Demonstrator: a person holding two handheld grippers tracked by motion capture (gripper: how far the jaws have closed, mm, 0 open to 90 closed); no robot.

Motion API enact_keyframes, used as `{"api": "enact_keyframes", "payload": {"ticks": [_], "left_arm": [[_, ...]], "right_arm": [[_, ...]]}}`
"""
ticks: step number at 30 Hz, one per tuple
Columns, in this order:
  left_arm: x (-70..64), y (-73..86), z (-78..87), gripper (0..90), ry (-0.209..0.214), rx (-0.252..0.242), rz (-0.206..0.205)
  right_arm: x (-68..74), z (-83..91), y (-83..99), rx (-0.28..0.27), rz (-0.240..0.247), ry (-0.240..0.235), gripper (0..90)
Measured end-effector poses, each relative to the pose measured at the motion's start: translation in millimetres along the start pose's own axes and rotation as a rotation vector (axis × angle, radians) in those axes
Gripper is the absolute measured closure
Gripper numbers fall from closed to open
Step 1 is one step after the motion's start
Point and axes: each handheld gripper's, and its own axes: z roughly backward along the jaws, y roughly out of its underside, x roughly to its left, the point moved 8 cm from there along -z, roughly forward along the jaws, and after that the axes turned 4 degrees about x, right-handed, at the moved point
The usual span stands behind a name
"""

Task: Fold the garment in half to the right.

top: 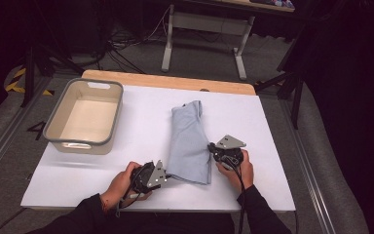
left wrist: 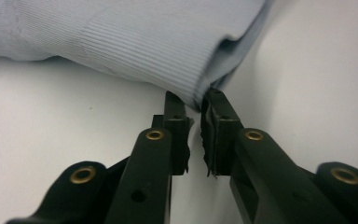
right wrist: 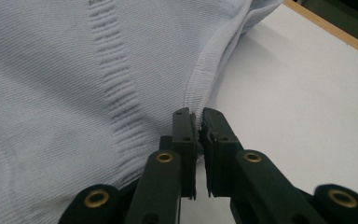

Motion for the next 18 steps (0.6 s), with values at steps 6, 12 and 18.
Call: {"api": "enact_keyframes", "payload": {"ticks": [6, 12, 18], "left_arm": [[5.7, 10.0, 15.0, 71.8, 0.012, -0.036, 0.041], [17.5, 8.5, 28.5, 41.7, -0.020, -0.103, 0.115], [14.1, -3.6, 16.2, 31.3, 0.008, -0.100, 0.090]], "right_arm": [[-0.4, -1.6, 3.1, -0.004, -0.002, -0.007, 81.1], [-1.7, 1.8, 1.9, -0.019, -0.023, -0.002, 74.4], [-2.8, -1.0, 6.3, -0.016, -0.045, -0.003, 66.8]]}}
